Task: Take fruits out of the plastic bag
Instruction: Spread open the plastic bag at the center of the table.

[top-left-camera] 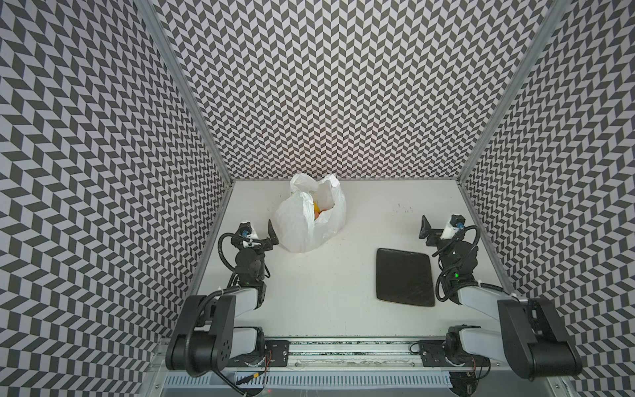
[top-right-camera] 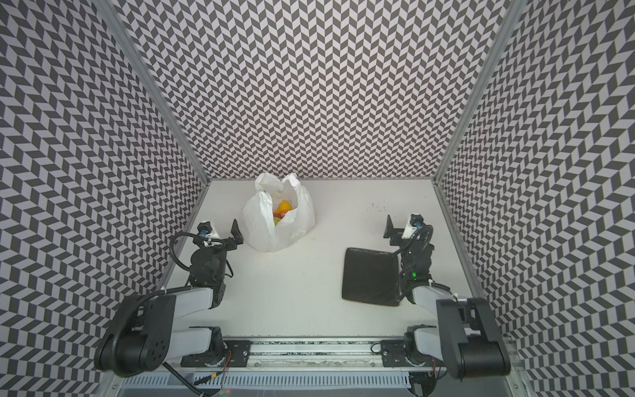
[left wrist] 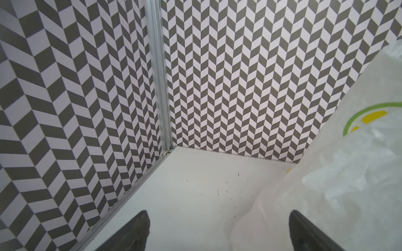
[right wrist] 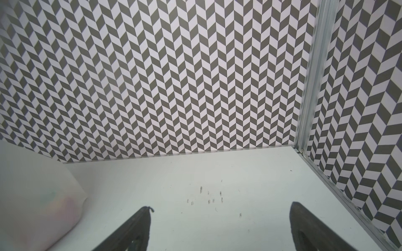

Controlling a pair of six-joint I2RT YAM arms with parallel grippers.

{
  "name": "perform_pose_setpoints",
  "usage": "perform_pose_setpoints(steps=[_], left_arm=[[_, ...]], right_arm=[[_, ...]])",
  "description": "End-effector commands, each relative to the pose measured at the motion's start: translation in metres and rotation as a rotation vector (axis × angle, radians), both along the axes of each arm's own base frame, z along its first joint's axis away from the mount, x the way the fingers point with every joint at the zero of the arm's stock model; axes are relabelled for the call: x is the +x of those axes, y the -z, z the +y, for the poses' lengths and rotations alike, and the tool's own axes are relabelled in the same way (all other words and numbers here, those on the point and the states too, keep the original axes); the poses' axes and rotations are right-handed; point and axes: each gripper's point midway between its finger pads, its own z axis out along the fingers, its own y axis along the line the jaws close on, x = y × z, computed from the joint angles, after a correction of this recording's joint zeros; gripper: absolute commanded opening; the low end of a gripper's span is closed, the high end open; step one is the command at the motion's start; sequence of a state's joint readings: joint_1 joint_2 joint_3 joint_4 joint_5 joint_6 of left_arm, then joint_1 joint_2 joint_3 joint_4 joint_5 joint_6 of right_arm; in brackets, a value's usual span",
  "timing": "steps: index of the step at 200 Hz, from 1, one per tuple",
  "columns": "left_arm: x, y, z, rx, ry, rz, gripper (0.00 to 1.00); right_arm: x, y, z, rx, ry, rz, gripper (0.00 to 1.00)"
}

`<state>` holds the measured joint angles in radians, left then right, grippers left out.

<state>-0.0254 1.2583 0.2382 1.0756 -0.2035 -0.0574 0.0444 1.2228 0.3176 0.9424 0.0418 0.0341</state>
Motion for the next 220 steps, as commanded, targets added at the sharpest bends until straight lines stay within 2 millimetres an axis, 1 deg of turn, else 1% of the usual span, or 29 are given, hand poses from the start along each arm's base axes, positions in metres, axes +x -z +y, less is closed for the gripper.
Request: perform_pose_setpoints(steps=[1,2,9,15,27,48,62,71,86,112,121,136,145,164,177,179,201,220], left_arm=[[0.006,-0.003,0.007,-0.064,-0.036,0.095,1.0],[0.006,-0.007,0.007,-0.065,-0.036,0.086,1.0],[0.007,-0.008,0.006,-0.095,-0.035,0.117,1.0],[0.008,-0.016,0.006,-0.115,-0.032,0.124,1.0],[0.008,-0.023,0.003,-0.165,-0.023,0.161,1.0],[0.005,-0.048,-0.009,-0.249,0.034,0.191,1.0],[-0.001,-0.068,-0.021,-0.323,0.086,0.199,1.0],[-0.005,-0.086,-0.032,-0.379,0.137,0.194,1.0],[-0.012,-0.111,-0.049,-0.446,0.216,0.205,1.0],[-0.027,-0.14,-0.074,-0.527,0.314,0.266,0.99],[-0.034,-0.147,-0.084,-0.545,0.347,0.295,0.99],[-0.045,-0.155,-0.1,-0.58,0.405,0.358,1.0],[-0.051,-0.153,-0.109,-0.603,0.419,0.419,1.0],[-0.061,-0.15,-0.127,-0.61,0.446,0.546,1.0],[-0.066,-0.151,-0.138,-0.613,0.465,0.601,1.0],[-0.067,-0.155,-0.14,-0.612,0.472,0.599,1.0],[-0.072,-0.16,-0.16,-0.611,0.518,0.646,1.0],[-0.069,-0.153,-0.174,-0.578,0.526,0.69,1.0]], right_arm=[[0.005,0.001,0.012,0.06,-0.06,0.126,0.94],[0.005,0.001,0.012,0.064,-0.06,0.129,0.94],[0.006,-0.001,0.014,0.095,-0.069,0.153,0.94],[0.006,0.0,0.016,0.116,-0.079,0.181,0.93],[0.007,-0.002,0.021,0.158,-0.09,0.219,0.92],[0.007,-0.004,0.033,0.204,-0.121,0.274,0.91],[0.006,-0.005,0.046,0.224,-0.147,0.31,0.91],[0.006,-0.006,0.054,0.23,-0.163,0.327,0.91],[0.004,-0.01,0.07,0.23,-0.188,0.341,0.91],[0.002,-0.019,0.095,0.237,-0.239,0.343,0.91],[0.002,-0.02,0.1,0.24,-0.249,0.344,0.91],[0.003,-0.021,0.107,0.242,-0.258,0.352,0.91],[0.004,-0.02,0.109,0.238,-0.257,0.357,0.91],[0.006,-0.016,0.108,0.23,-0.236,0.371,0.91],[0.006,-0.013,0.106,0.224,-0.22,0.376,0.91],[0.005,-0.013,0.106,0.225,-0.219,0.376,0.91],[0.003,-0.012,0.105,0.222,-0.208,0.377,0.91],[0.0,-0.012,0.104,0.219,-0.203,0.374,0.91]])
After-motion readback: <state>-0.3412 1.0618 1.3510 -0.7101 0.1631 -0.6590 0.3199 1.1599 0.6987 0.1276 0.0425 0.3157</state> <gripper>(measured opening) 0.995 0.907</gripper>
